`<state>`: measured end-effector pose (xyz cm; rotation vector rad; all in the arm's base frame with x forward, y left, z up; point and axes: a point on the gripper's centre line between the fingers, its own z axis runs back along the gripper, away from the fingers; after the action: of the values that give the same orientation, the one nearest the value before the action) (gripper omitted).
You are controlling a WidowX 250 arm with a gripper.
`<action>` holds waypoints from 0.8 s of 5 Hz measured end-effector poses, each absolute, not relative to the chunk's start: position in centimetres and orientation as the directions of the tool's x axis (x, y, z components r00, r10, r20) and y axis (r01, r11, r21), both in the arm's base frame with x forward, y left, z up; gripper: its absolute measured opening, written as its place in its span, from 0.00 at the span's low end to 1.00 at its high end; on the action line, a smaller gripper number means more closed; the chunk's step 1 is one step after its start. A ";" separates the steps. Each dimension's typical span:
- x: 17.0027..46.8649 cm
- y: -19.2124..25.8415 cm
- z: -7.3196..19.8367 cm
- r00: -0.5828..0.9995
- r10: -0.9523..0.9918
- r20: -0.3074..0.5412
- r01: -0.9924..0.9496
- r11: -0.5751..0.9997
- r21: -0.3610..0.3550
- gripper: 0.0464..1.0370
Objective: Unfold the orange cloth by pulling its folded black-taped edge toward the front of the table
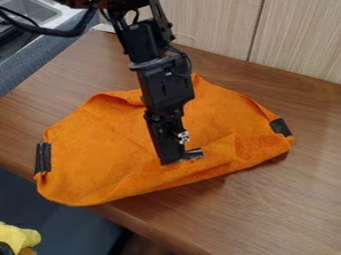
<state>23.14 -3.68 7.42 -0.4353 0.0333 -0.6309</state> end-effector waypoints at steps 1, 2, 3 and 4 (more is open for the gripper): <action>21.6 -5.6 7.5 0.750 -0.654 0.096 0.631 0.665 -0.399 0.01; 20.4 -6.3 7.2 0.727 -0.681 0.085 0.650 0.643 -0.406 0.01; 19.0 -7.2 7.0 0.694 -0.716 0.080 0.676 0.609 -0.415 0.03; 18.4 -7.4 6.7 0.694 -0.718 0.054 0.668 0.614 -0.420 0.18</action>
<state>18.38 -7.36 6.73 -0.4325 0.1240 -0.8005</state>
